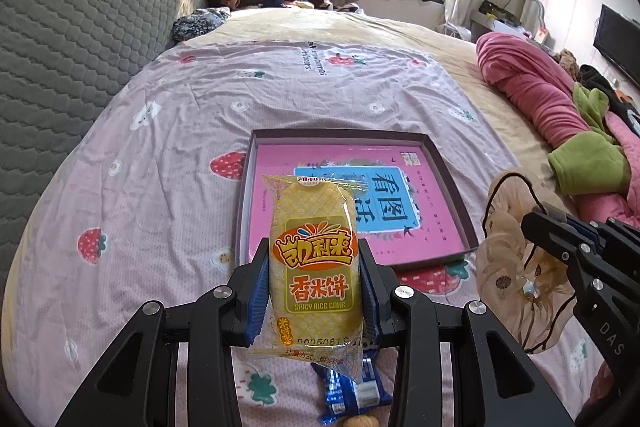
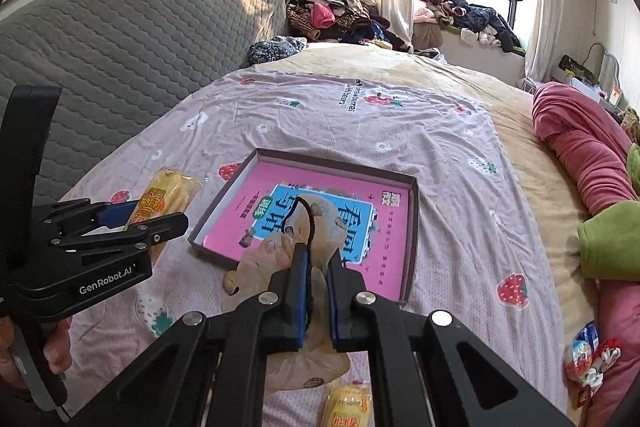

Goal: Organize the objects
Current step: 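Carry the rice-cake packet and mesh sponge over the tray with both tools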

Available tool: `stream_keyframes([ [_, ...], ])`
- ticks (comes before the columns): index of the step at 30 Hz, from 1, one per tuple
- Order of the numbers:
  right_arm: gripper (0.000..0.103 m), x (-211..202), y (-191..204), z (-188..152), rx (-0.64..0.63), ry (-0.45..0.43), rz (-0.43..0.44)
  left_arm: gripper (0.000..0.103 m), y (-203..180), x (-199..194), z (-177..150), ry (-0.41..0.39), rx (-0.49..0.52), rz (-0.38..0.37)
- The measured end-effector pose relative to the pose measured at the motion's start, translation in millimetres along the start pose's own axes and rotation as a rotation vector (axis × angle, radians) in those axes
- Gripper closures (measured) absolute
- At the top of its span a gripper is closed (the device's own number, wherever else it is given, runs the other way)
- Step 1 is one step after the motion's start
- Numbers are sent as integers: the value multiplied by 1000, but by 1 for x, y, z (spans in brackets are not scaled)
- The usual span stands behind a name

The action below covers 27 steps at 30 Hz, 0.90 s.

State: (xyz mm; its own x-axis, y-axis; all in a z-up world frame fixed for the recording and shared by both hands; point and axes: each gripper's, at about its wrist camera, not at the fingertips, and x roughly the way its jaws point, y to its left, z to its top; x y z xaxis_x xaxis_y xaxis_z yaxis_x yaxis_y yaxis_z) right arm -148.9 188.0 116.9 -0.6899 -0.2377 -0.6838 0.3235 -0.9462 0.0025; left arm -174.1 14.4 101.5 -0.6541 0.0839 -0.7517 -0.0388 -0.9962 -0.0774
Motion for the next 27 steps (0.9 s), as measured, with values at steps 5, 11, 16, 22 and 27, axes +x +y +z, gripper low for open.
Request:
stream_keyframes([
  [5, 95, 8, -4, 14, 6, -10, 1, 63, -1, 9, 14, -3, 6, 6],
  [11, 95, 19, -11, 32, 11, -21, 0, 63, -5, 19, 33, -12, 18, 6],
  [16, 95, 30, -16, 47, 15, -34, 1, 63, -10, 30, 48, -21, 24, 2],
  [22, 95, 42, -23, 58, 27, -56, 5, 63, -8, 40, 67, -43, 23, 2],
  [27, 95, 51, -27, 65, 22, -71, -2, 63, -10, 50, 80, -55, 34, 4],
])
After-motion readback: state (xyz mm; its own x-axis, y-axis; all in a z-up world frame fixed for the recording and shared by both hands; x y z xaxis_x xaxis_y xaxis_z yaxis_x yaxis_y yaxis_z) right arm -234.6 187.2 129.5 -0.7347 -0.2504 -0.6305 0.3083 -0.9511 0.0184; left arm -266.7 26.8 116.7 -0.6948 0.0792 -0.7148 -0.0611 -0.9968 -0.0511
